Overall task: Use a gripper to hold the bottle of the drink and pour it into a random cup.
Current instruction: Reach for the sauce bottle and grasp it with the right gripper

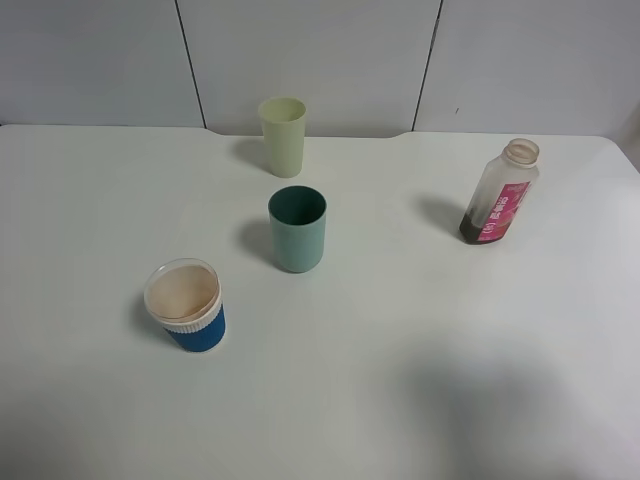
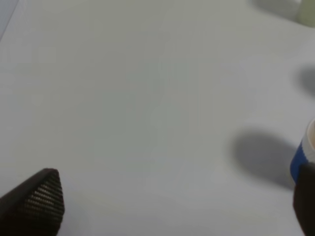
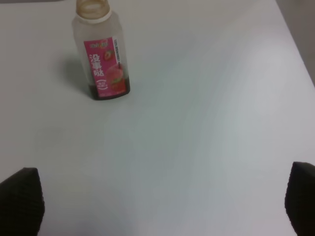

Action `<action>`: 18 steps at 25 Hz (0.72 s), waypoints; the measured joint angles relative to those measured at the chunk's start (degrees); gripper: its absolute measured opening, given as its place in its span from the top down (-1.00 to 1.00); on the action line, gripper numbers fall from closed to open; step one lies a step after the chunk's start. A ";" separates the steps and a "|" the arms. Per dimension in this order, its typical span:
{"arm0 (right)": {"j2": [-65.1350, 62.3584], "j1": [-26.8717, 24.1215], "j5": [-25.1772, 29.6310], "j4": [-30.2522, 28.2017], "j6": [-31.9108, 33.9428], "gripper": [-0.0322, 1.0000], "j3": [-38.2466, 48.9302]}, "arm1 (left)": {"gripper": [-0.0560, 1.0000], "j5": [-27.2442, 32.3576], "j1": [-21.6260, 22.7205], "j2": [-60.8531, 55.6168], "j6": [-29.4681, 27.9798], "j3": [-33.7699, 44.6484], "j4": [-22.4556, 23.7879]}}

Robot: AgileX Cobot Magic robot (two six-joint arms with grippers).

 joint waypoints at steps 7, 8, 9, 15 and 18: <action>14.79 0.00 0.80 1.46 0.05 -0.95 -9.17 | -0.86 0.00 0.00 0.00 0.00 0.00 0.00; 16.43 0.00 1.19 1.51 0.00 -0.95 -10.09 | -0.86 0.00 0.00 0.00 0.00 0.00 0.00; 18.30 0.00 1.66 1.62 0.00 -0.95 -10.71 | -0.86 0.00 0.00 0.00 0.00 0.00 0.00; 27.52 0.37 3.71 2.85 -2.23 -0.95 -11.63 | -0.86 0.00 0.00 0.00 0.00 0.00 0.00; 31.50 0.37 4.65 4.26 -3.61 -0.95 -11.63 | -0.86 0.00 0.00 0.00 0.00 0.00 0.00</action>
